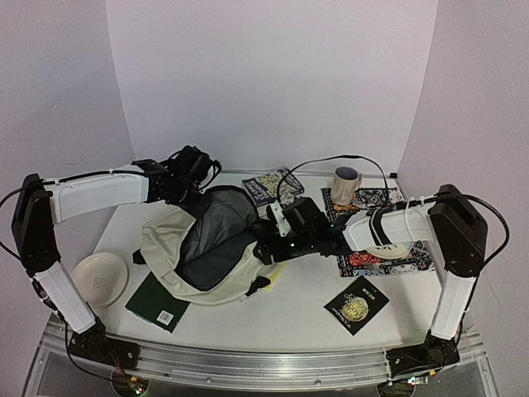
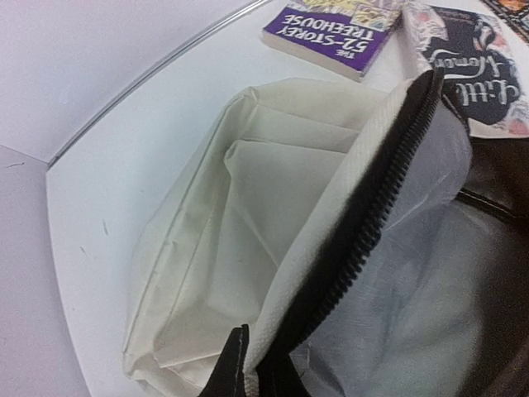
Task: Pack the student bag
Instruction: Pick up the largest pocket of the bag containing the iPad, then move the student bag to the corner of the board.
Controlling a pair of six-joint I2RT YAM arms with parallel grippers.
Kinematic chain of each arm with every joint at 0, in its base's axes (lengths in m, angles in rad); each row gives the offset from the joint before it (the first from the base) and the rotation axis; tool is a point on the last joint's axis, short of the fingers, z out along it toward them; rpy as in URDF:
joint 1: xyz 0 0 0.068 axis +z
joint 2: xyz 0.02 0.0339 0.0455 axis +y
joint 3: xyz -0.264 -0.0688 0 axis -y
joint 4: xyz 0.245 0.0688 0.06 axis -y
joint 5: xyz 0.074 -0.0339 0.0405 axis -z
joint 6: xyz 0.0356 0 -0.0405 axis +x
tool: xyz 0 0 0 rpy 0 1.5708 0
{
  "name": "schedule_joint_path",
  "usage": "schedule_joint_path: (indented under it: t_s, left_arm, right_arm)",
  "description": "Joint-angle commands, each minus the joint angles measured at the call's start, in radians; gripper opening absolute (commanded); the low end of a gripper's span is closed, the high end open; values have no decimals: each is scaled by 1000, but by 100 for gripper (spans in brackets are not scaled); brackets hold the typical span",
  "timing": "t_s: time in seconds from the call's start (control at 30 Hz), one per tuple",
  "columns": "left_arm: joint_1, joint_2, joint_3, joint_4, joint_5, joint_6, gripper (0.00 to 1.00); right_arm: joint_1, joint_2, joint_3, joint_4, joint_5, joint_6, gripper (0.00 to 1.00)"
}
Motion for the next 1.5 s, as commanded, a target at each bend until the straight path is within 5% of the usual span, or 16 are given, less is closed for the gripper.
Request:
schedule_joint_path:
  t_s: [0.0, 0.1, 0.5, 0.8, 1.13, 1.47]
  left_arm:
    - [102, 52, 110, -9, -138, 84, 10]
    - [144, 89, 142, -6, -150, 103, 21]
    - [268, 279, 245, 22, -200, 78, 19]
    - [254, -36, 68, -1, 61, -119, 69]
    - [80, -323, -140, -129, 178, -357, 78]
    - [-239, -321, -290, -128, 278, -622, 81]
  right_arm:
    - [-2, 27, 97, -9, 7, -24, 89]
    - [-1, 33, 130, -16, -7, -36, 89]
    - [-2, -111, 13, -24, -8, -48, 90]
    - [-1, -292, -170, -44, 23, -42, 92]
    - [-1, -324, -222, -46, 75, -18, 93]
    - [-2, -318, -256, -47, 93, -12, 93]
